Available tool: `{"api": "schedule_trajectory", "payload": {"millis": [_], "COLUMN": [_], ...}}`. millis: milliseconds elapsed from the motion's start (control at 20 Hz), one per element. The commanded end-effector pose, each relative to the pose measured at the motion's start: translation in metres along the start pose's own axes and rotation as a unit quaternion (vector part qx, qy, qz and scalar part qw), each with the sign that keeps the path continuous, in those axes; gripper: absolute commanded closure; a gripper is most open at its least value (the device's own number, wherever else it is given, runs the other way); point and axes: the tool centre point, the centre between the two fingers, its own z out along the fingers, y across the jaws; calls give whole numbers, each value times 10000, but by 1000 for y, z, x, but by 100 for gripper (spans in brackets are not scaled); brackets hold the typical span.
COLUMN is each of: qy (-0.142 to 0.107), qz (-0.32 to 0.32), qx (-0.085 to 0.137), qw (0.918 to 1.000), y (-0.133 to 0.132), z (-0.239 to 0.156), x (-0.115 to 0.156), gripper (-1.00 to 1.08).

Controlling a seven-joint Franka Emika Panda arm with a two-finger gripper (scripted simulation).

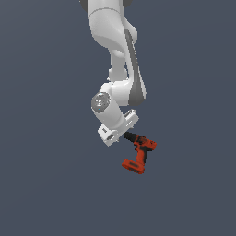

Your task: Pick up the object and move it to a goal position.

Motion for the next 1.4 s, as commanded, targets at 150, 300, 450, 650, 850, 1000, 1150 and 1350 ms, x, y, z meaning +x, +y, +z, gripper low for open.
{"api": "schedule_trajectory", "payload": {"millis": [150,300,450,650,850,1000,1150,1350], "qy": [186,310,434,579,691,749,780,776], "qz": [-520,-797,-1042,-1302,-1485,-1574,-1622,-1615], "qx": [303,456,585,713,799,839,860,858], "qw": [9980,9953,9919,9872,9832,9811,9799,9801], "y": [-3,-5,-7,-9,-10,-11,-11,-11], "z": [10,14,18,21,23,24,24,25], "x": [3,5,7,9,11,12,12,12], "gripper": [-100,-100,-100,-100,-100,-100,-100,-100]}}
